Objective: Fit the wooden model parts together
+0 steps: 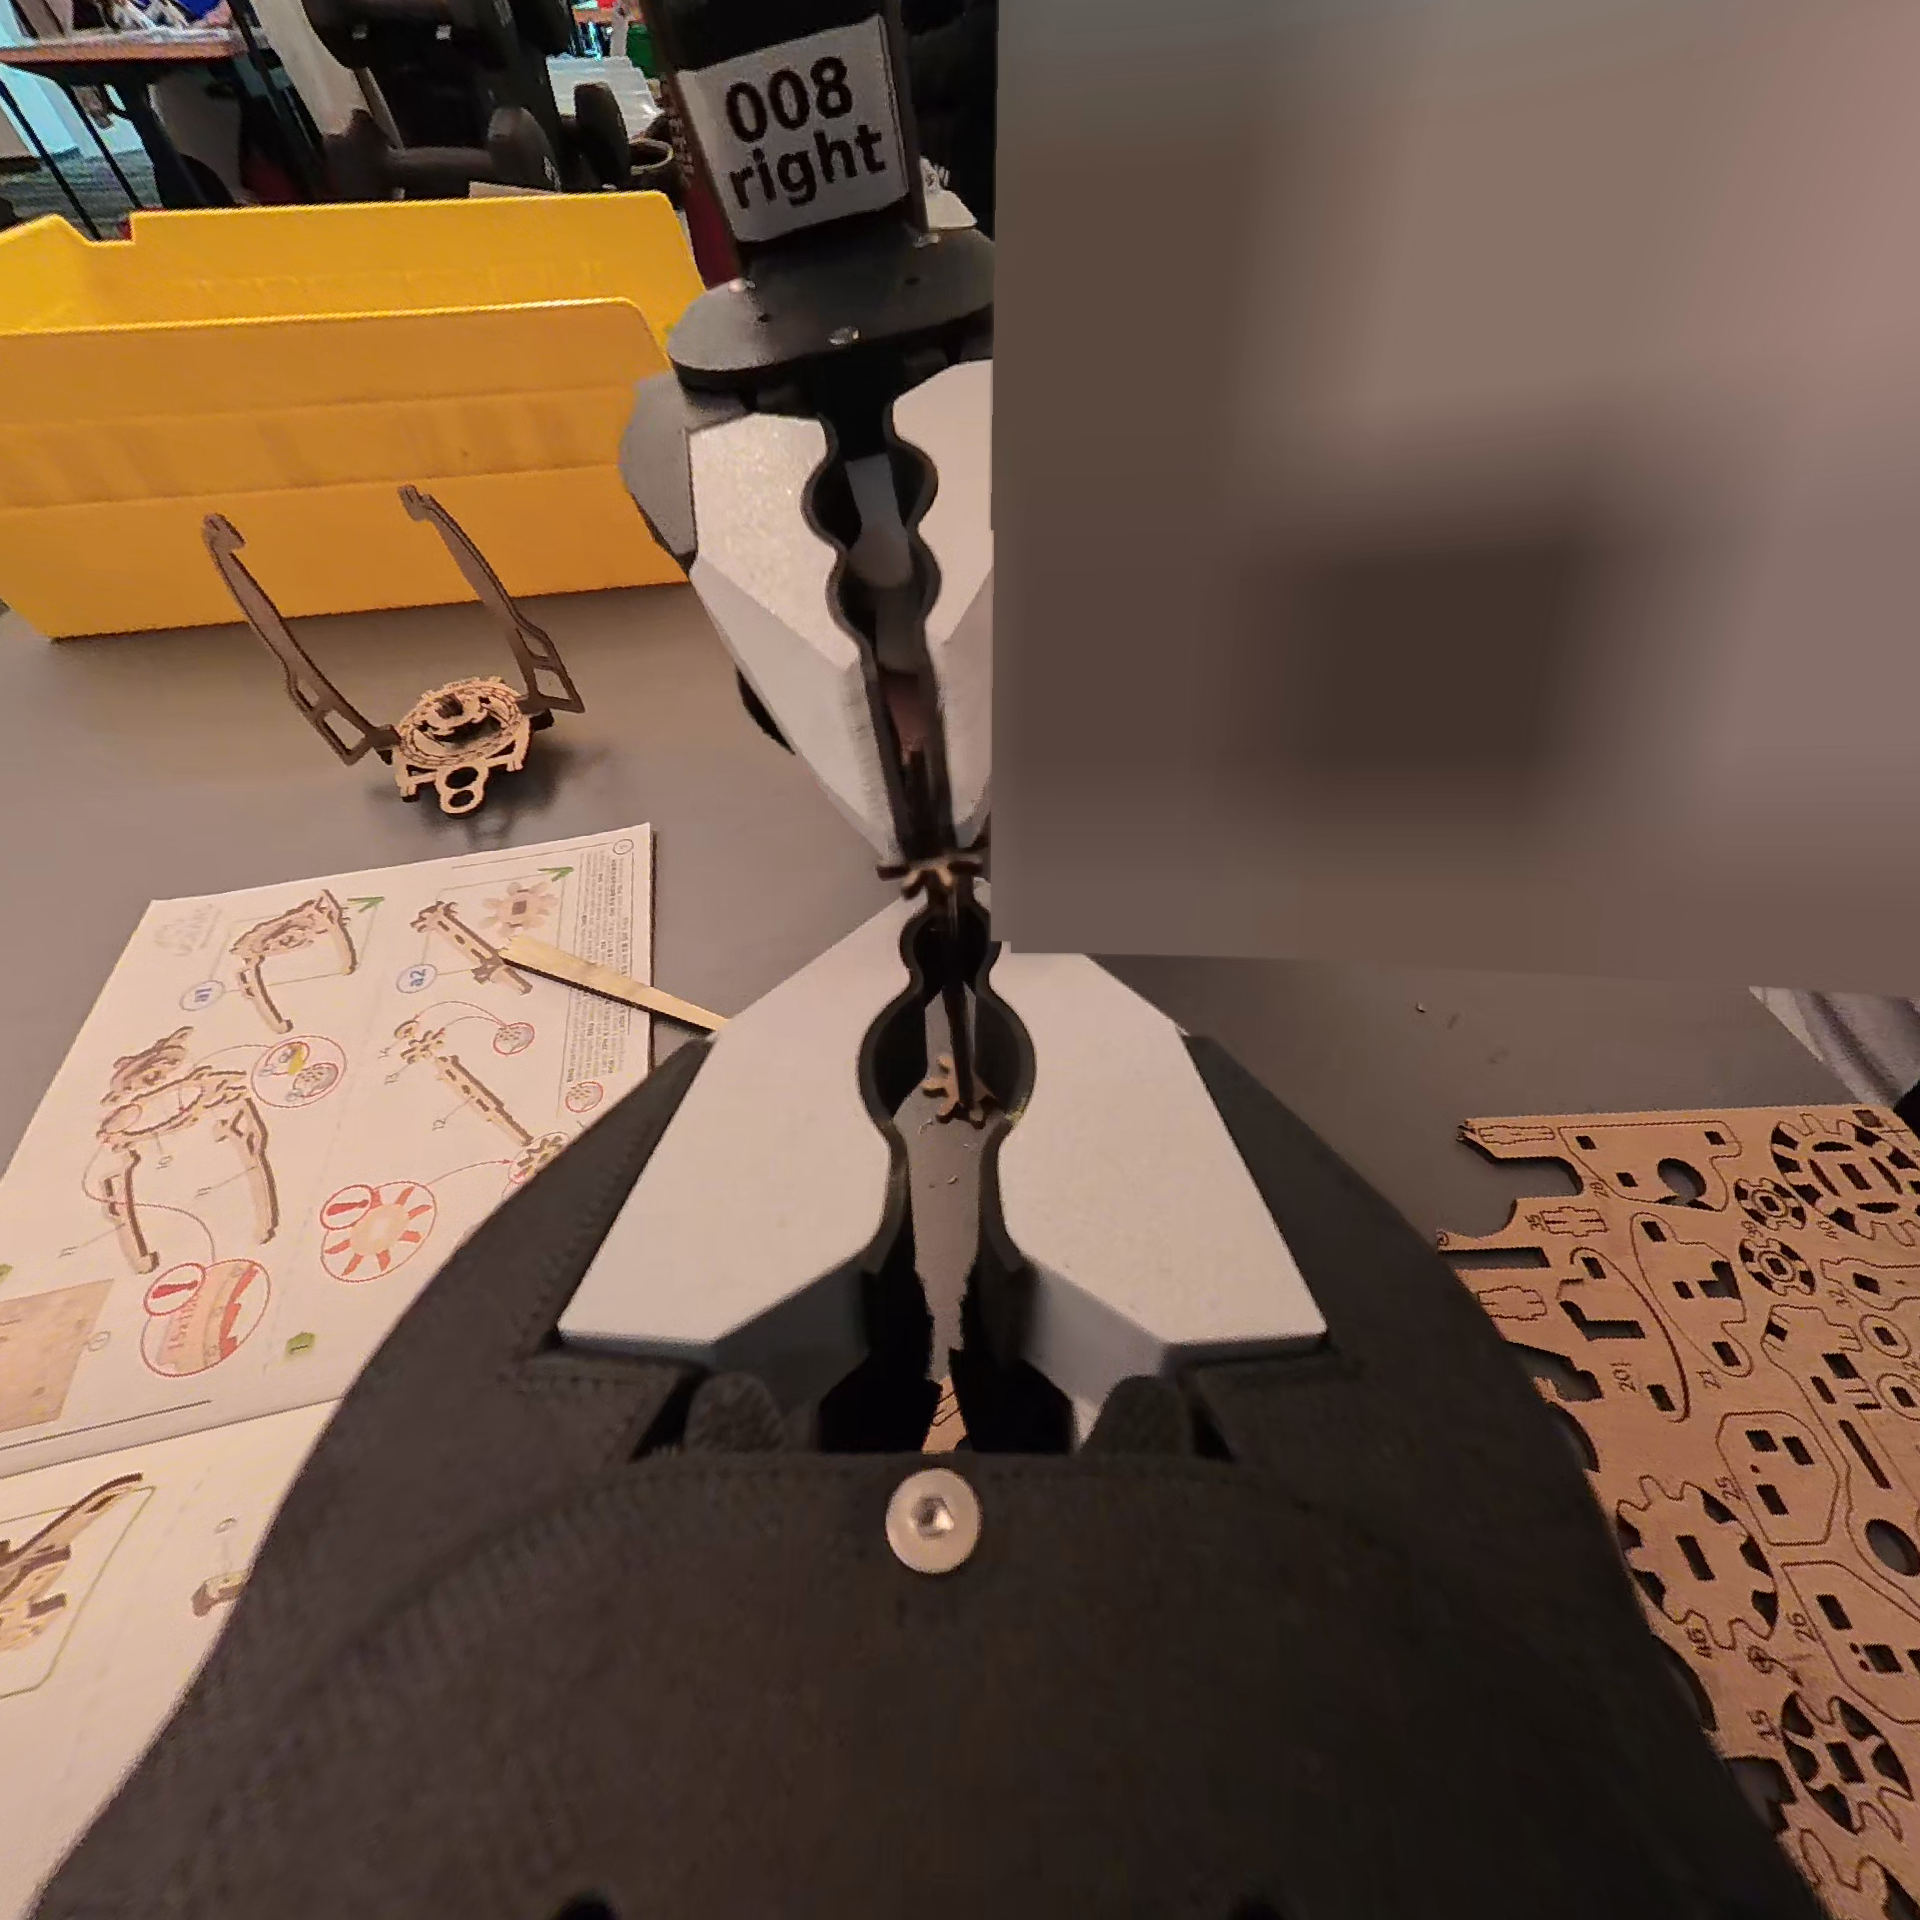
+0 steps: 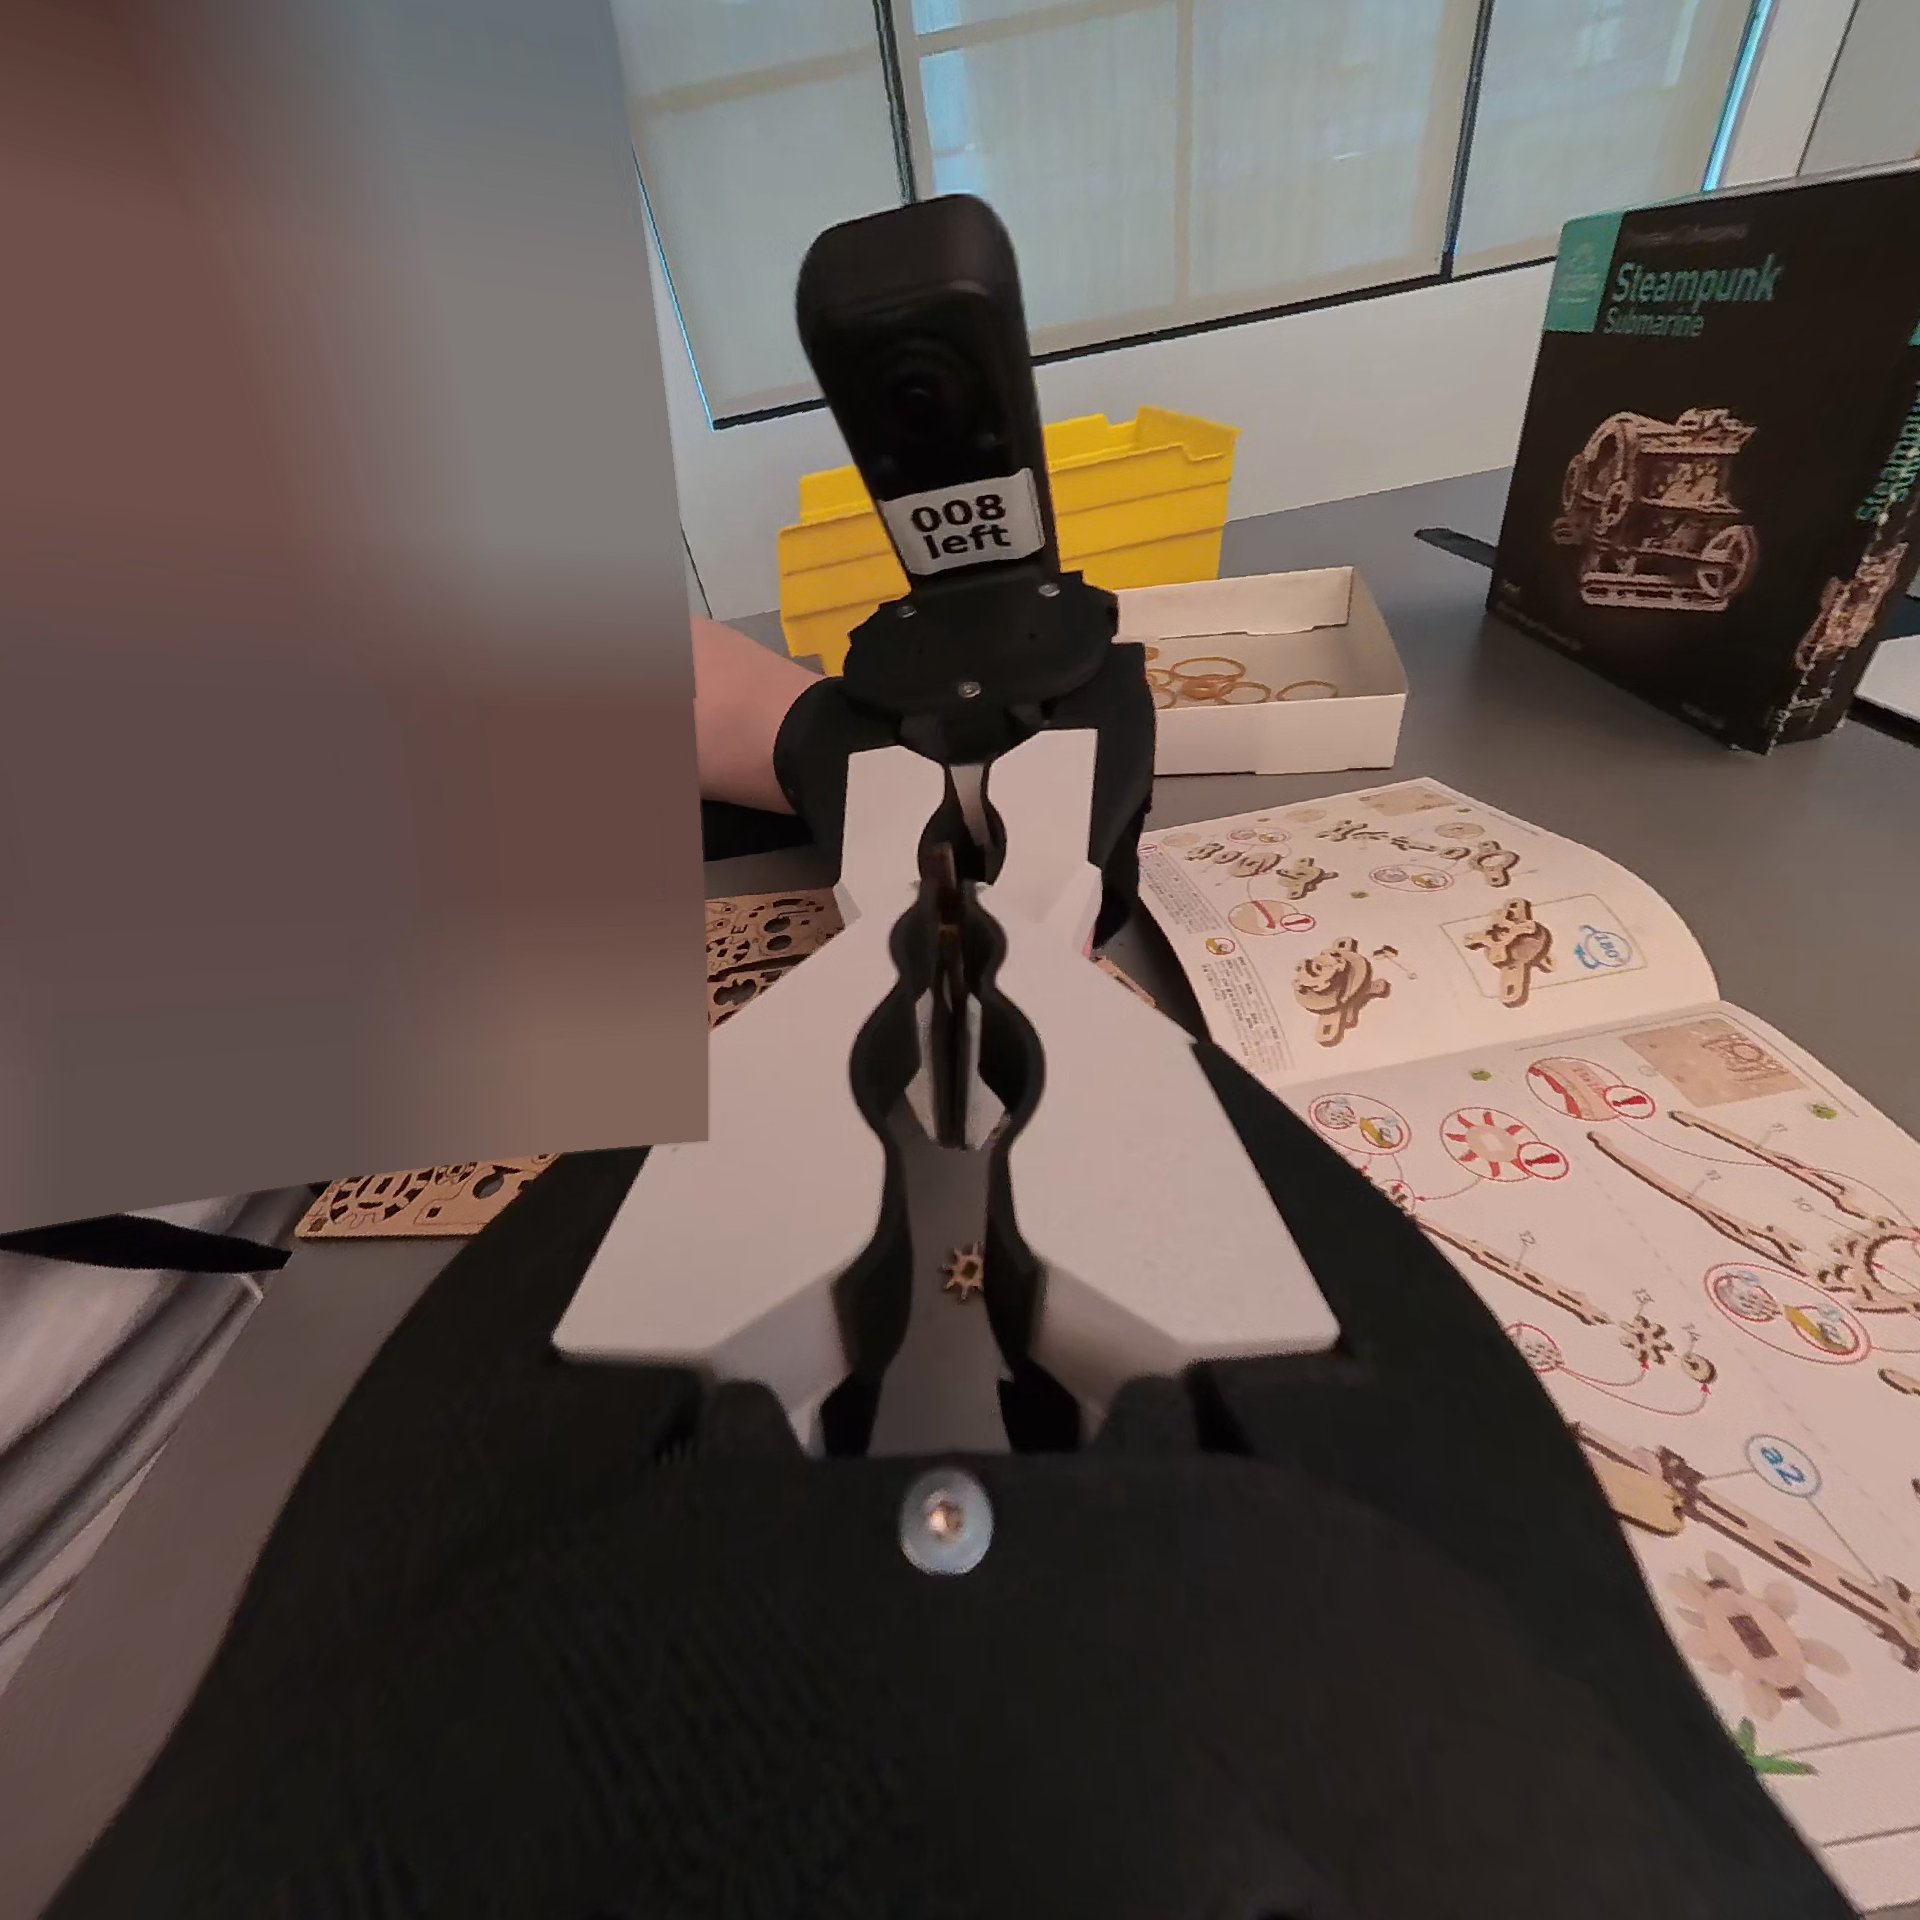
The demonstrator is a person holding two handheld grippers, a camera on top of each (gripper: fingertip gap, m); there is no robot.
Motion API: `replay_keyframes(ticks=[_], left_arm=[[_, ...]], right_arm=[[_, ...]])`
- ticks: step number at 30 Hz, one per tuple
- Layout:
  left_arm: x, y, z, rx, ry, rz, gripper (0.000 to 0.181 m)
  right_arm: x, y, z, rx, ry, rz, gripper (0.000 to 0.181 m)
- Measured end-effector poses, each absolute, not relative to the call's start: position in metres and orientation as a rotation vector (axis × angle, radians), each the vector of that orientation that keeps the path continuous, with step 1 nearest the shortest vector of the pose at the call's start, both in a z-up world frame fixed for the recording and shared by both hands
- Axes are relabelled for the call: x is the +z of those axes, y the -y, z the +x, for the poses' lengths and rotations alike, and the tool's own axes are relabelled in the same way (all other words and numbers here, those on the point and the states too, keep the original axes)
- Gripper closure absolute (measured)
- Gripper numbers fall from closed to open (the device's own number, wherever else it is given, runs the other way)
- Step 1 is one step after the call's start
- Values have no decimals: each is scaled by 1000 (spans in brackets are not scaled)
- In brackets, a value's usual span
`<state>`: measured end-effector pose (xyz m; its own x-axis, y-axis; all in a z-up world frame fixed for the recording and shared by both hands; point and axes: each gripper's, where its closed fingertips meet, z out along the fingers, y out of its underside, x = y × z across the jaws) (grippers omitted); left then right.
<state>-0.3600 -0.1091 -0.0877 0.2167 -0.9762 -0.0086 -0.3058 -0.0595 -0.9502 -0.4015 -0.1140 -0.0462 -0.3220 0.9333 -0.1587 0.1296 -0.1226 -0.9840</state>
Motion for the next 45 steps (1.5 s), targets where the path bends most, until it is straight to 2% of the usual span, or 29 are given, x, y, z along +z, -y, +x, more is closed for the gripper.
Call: replay_keyframes(ticks=[12,15,21,26,45], left_arm=[[-123,117,-365,-704,-1470,-1632,179],[-122,122,-369,-707,-1501,-1603,150],[-102,119,-381,-875,-1384,-1623,153],[-86,122,-386,-993,-1333,-1606,168],[-86,123,-388,-949,-1365,-1592,168]], right_arm=[[-80,120,-404,1382,1635,-1275,180],[-80,122,-405,1355,1653,-1250,180],[-80,119,-403,1339,1655,-1238,179],[-80,124,-405,1331,1664,-1195,180],[-82,125,-408,1293,1655,-1203,178]])
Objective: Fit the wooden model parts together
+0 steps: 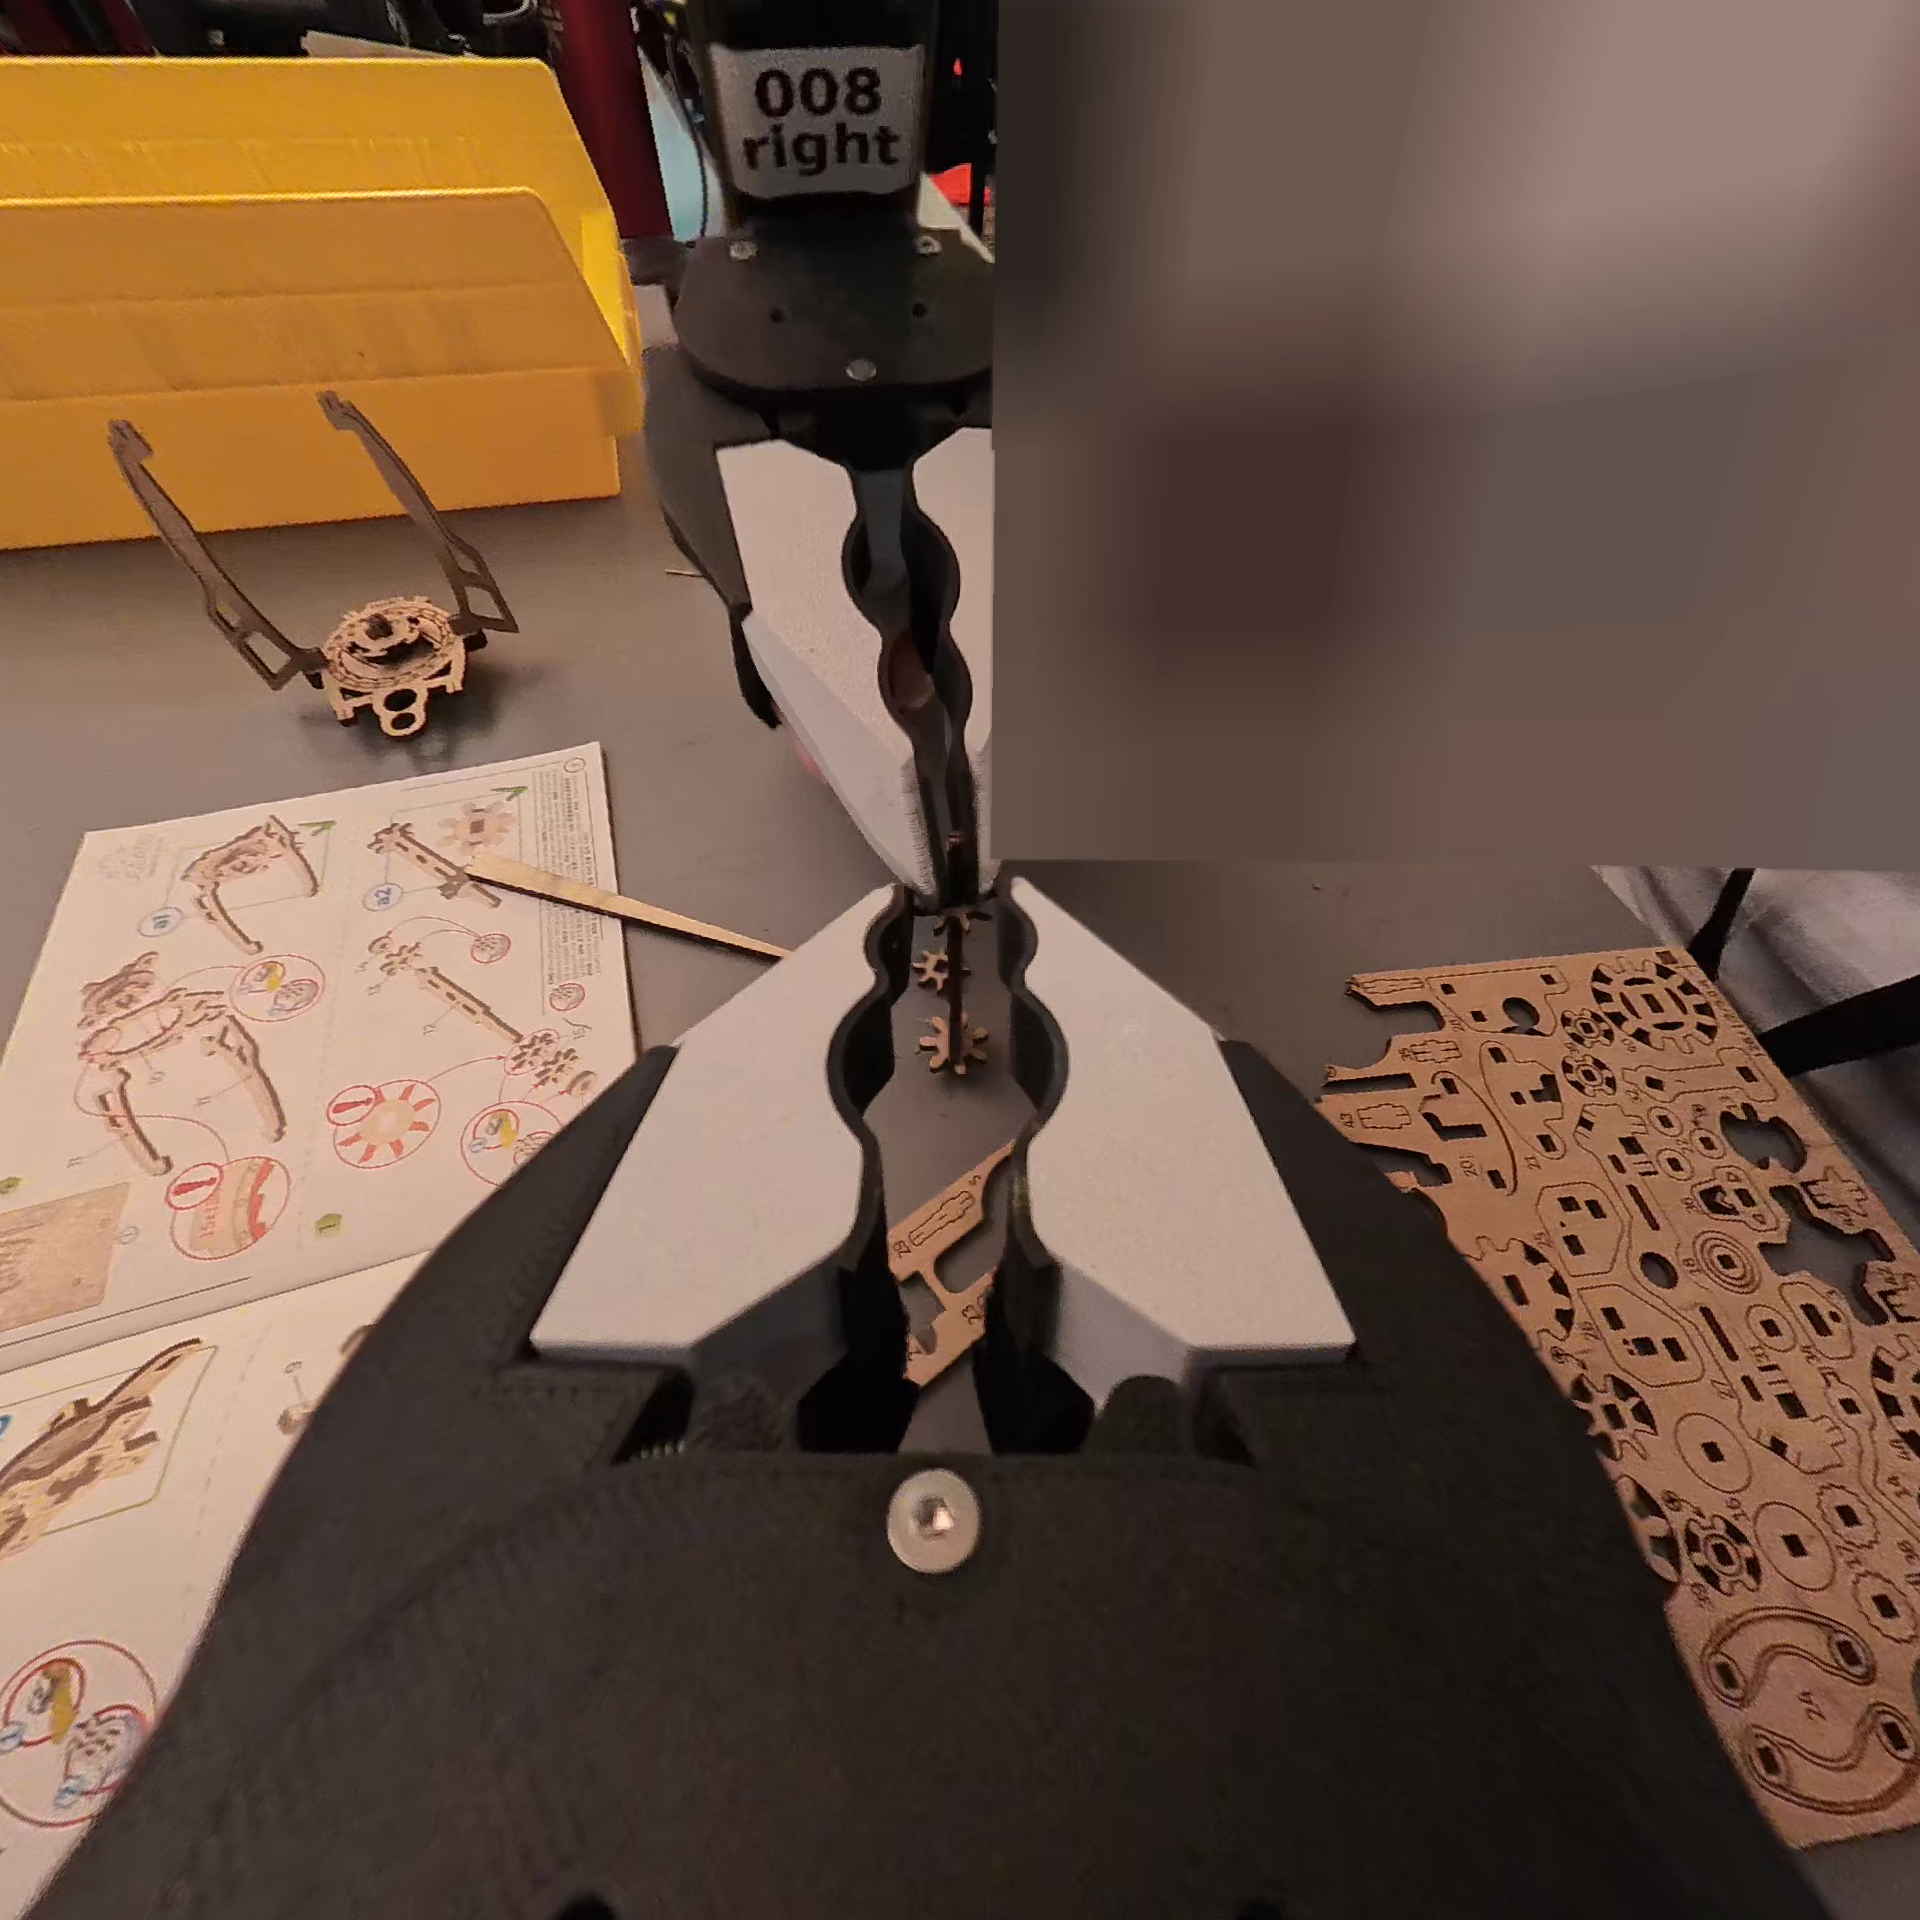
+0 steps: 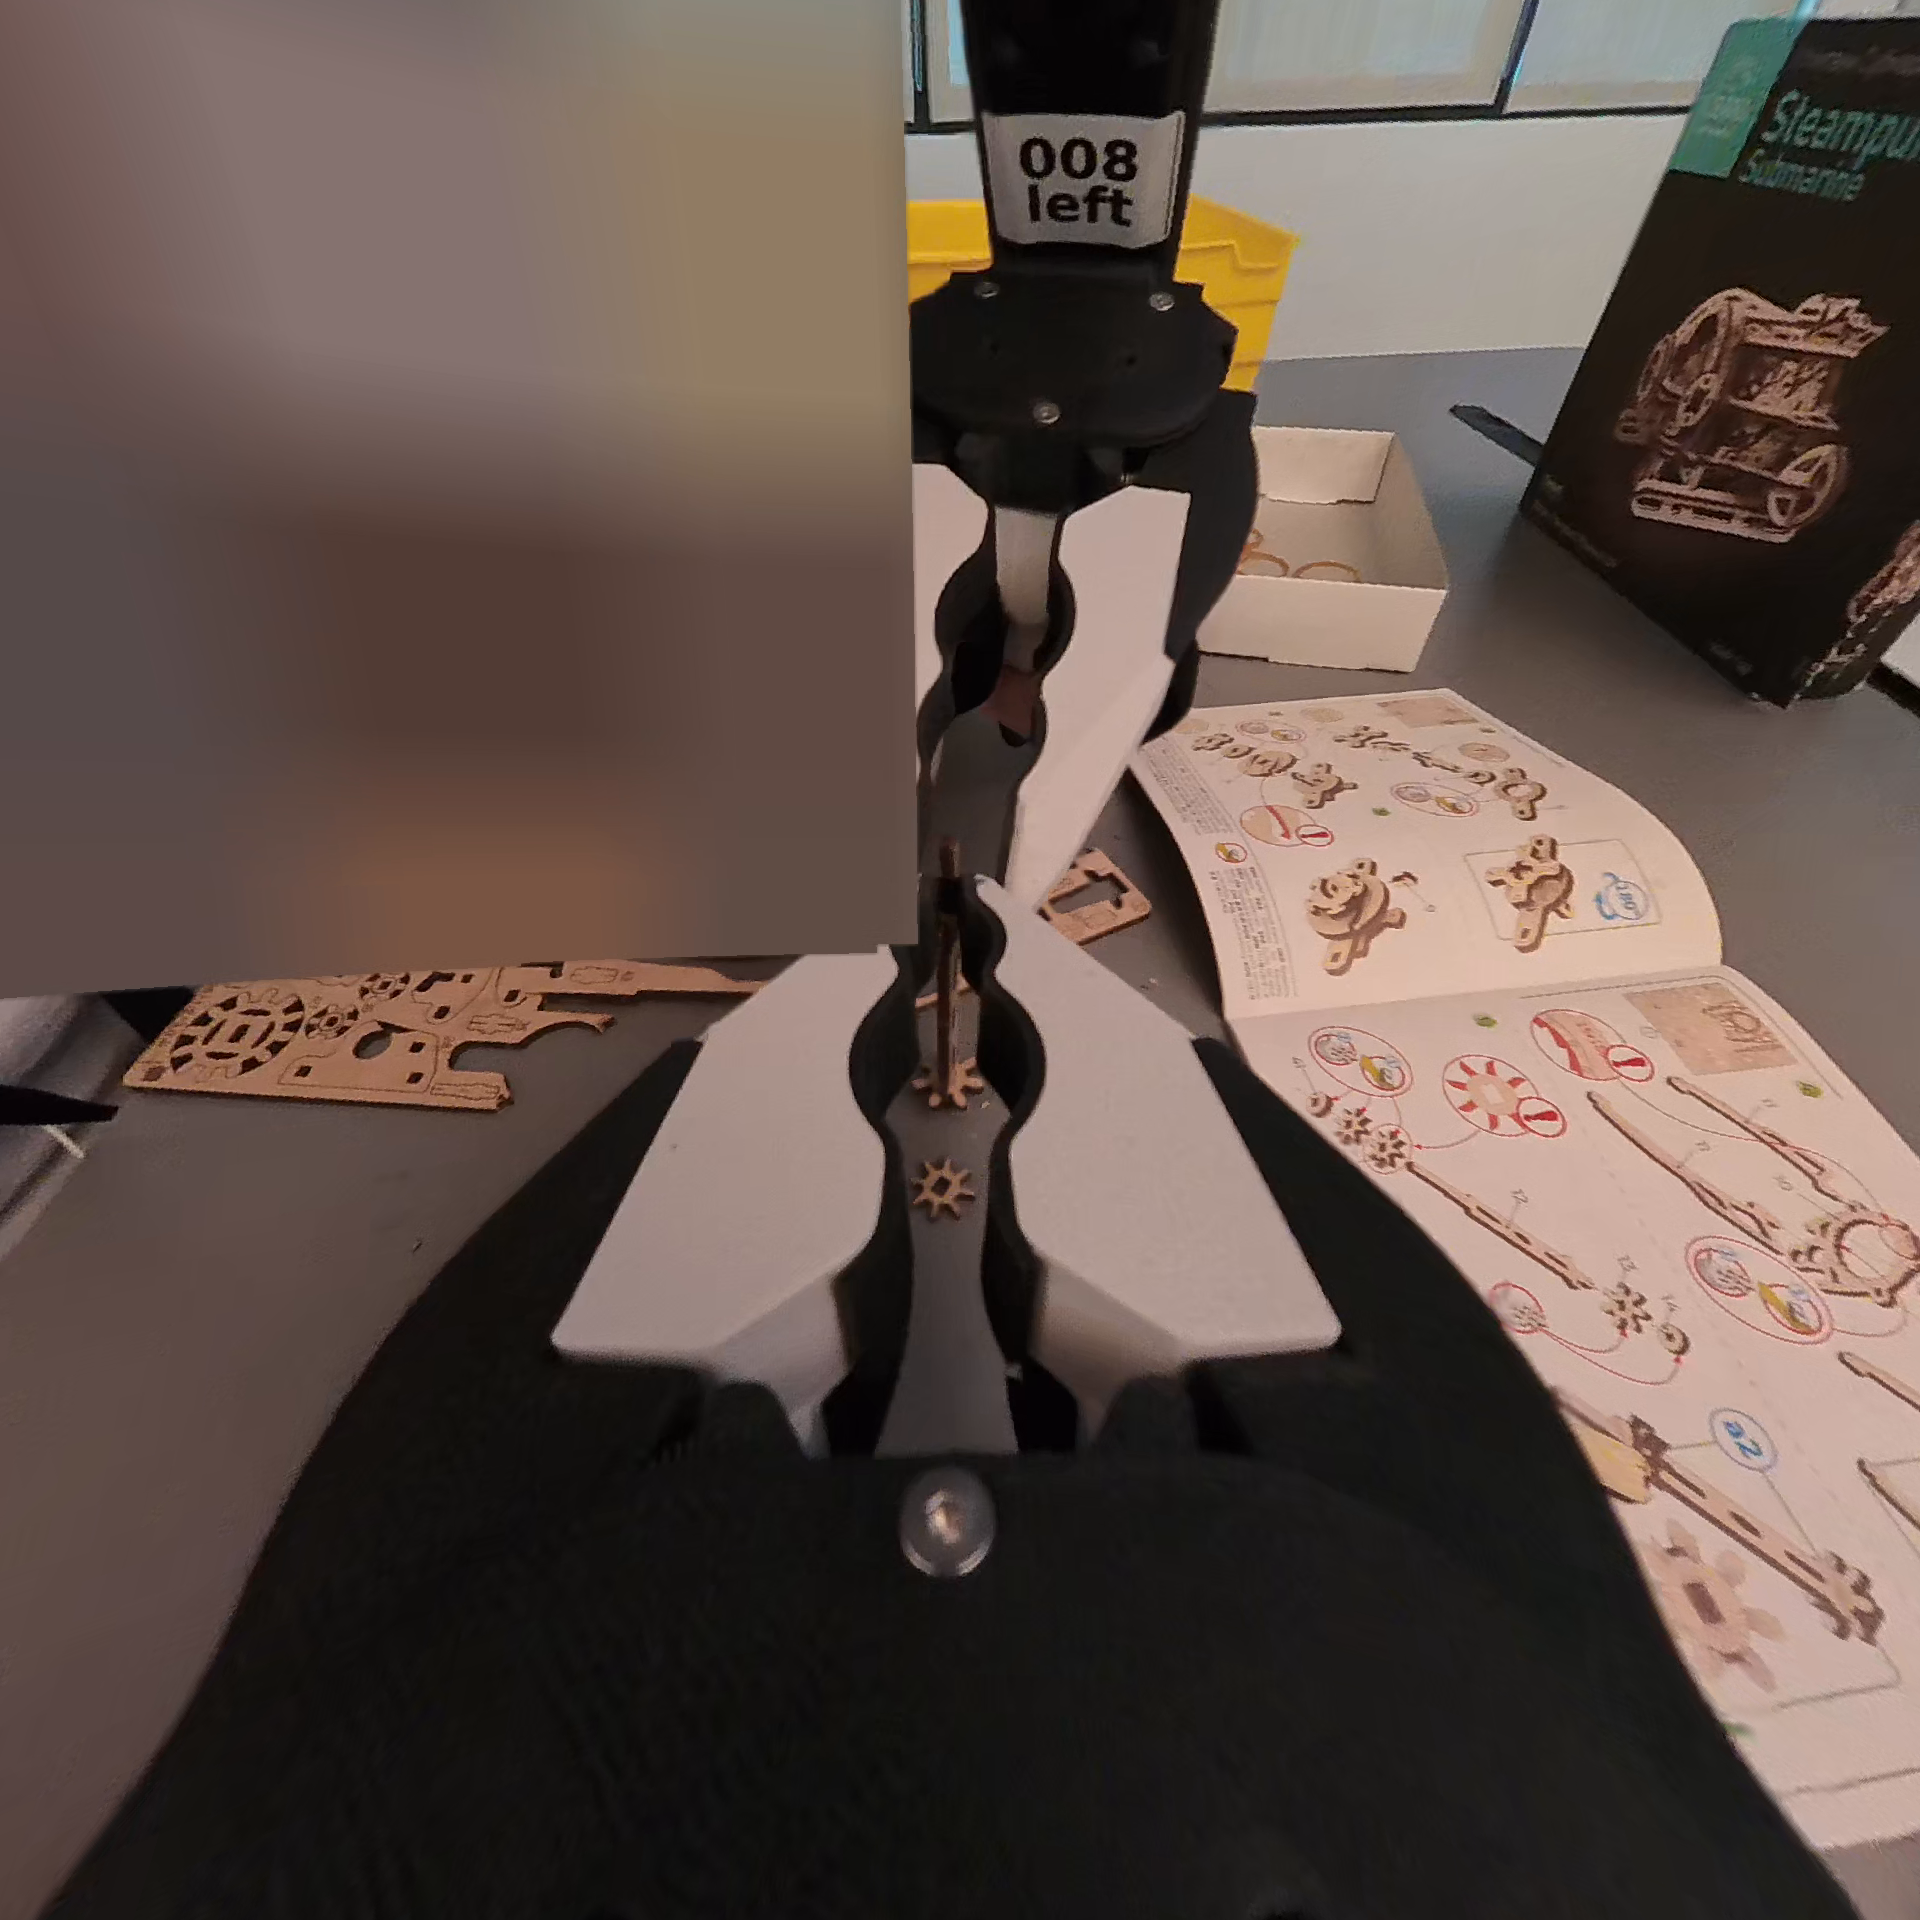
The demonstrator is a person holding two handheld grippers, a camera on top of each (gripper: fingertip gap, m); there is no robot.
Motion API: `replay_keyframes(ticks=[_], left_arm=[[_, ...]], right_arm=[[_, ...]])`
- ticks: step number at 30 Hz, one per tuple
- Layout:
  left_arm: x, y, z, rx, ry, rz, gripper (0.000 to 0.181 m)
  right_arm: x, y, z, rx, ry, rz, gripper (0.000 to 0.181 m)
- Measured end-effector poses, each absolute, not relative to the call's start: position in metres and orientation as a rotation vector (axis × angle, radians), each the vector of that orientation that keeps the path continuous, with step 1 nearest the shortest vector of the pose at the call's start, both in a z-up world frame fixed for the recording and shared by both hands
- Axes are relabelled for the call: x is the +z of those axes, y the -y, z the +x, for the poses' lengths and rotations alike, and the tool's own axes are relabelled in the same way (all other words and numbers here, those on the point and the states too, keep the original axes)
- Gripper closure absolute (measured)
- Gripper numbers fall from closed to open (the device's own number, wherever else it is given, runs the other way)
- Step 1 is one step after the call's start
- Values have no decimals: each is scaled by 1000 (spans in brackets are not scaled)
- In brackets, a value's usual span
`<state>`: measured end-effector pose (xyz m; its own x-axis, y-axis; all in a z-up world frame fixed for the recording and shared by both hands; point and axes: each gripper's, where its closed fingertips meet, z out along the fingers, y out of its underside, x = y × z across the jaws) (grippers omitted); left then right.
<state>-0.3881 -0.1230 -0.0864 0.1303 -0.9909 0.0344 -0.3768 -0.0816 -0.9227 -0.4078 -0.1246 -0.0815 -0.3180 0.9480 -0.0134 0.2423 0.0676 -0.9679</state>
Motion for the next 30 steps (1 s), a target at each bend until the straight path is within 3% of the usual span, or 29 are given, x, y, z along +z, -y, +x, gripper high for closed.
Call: replay_keyframes(ticks=[8,30], left_arm=[[-85,126,-389,-948,-1386,-1590,159],[-86,128,-388,-1051,-1363,-1592,163]], right_arm=[[-83,124,-411,1219,1669,-1201,177],[-88,132,-412,1191,1777,-1288,176]])
